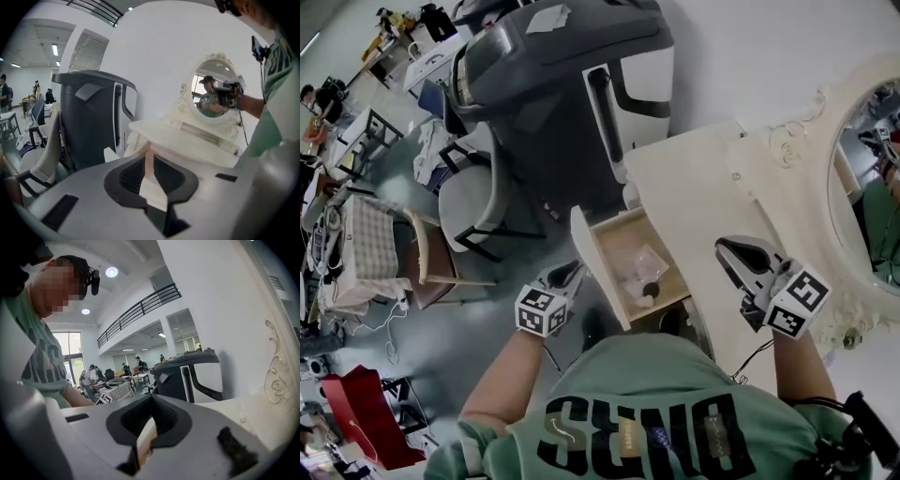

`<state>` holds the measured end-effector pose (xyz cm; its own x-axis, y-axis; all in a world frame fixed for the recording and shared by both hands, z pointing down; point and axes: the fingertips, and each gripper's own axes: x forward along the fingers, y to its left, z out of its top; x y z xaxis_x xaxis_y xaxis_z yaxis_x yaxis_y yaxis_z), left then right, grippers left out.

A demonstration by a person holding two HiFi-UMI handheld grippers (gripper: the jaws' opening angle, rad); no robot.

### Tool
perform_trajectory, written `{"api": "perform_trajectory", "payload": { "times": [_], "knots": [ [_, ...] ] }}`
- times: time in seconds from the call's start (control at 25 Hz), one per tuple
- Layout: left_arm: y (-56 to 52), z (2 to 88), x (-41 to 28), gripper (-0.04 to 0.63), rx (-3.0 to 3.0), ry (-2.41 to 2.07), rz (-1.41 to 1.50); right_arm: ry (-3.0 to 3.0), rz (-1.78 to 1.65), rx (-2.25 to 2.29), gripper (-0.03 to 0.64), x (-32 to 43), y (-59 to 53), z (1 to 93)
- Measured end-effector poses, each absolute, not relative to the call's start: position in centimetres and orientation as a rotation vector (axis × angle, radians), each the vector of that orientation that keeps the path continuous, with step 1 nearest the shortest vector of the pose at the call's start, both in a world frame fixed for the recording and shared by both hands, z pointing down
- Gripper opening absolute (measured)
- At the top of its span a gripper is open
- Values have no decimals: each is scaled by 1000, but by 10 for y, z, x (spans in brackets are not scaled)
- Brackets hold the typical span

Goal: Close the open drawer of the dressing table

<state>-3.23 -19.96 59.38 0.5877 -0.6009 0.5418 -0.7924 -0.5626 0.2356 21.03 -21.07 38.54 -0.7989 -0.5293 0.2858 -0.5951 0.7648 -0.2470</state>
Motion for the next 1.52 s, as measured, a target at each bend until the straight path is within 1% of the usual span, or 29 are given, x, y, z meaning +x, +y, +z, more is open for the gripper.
{"api": "perform_trajectory", "payload": {
  "times": [0.24, 0.36, 0.56, 0.76, 0.92, 1.08, 1.2, 1.52],
  "knots": [
    [-189, 692, -50, 121, 2327, -1015, 927, -2757, 498, 838, 11, 187, -221, 401],
    [-183, 730, -49, 142, 2353, -923, 1118, -2753, 505, 813, 11, 179, -223, 410],
    [-178, 774, -46, 172, 2376, -796, 1306, -2722, 528, 794, 11, 175, -223, 427],
    [-178, 804, -41, 176, 2437, -703, 1488, -2691, 578, 790, 11, 175, -221, 447],
    [-177, 816, -38, 176, 2483, -661, 1573, -2681, 606, 788, 11, 176, -222, 457],
    [-181, 816, -37, 174, 2515, -706, 1579, -2679, 627, 781, 11, 175, -223, 464],
    [-181, 817, -36, 149, 2539, -708, 1585, -2677, 640, 772, 11, 173, -223, 469],
    [-182, 818, -32, 132, 2562, -665, 1573, -2718, 718, 770, 11, 161, -224, 469]
  ]
}}
